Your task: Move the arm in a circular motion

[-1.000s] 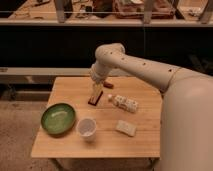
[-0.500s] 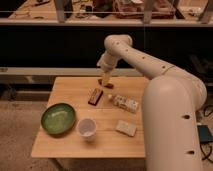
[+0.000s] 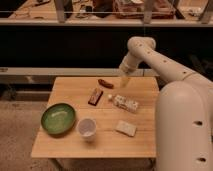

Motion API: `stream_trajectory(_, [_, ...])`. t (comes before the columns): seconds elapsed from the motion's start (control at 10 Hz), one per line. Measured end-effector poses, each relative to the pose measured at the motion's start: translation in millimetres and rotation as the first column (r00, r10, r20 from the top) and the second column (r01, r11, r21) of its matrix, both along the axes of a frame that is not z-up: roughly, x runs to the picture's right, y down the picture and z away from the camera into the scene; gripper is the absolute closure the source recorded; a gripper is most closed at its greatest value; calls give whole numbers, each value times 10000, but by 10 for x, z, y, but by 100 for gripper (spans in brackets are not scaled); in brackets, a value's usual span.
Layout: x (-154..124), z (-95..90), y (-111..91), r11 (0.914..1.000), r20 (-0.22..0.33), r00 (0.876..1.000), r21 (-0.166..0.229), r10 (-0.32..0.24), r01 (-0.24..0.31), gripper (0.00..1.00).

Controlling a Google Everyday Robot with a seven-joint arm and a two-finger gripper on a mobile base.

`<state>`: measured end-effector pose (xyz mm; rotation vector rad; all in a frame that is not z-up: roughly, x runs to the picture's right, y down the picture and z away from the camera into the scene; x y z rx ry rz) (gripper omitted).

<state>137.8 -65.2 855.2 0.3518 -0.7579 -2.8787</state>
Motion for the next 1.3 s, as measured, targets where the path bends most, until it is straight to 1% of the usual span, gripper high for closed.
stream_trajectory(0.1, [158, -68, 111, 9999, -195, 9998, -148, 26, -29, 20])
stream_trajectory(0.2, [287, -166, 236, 9997, -348, 9994, -235, -79, 70, 20])
stream_trajectory(0.3, [363, -316, 381, 9992, -445, 9985, -238, -319, 309, 20])
stream_trajectory(0.5, [434, -528, 600, 9976, -617, 9958, -170, -681, 672, 20])
stream_trajectory(0.6, [480, -683, 747, 9965, -741, 9937, -107, -837, 831, 20])
stream_trajectory(0.7, [510, -889, 940, 9955, -831, 9921, -26, -945, 946, 20])
stream_trajectory(0.8, [484, -1004, 1052, 9950, -798, 9918, 9, -994, 998, 20])
stream_trajectory(0.9, [403, -1148, 1196, 9943, -650, 9923, 45, -1057, 1062, 20])
stream_trajectory(1.0, [261, -1289, 1364, 9935, -341, 9930, 31, -1133, 1135, 20])
stream_trajectory(1.1, [92, -1362, 1473, 9918, 43, 9917, -4, -1282, 1282, 20])
stream_trajectory(1.2, [-160, -1437, 1590, 9883, 613, 9864, -21, -1523, 1527, 20])
stream_trajectory(1.3, [-501, -1507, 1715, 9812, 1328, 9724, 26, -1916, 1930, 20])
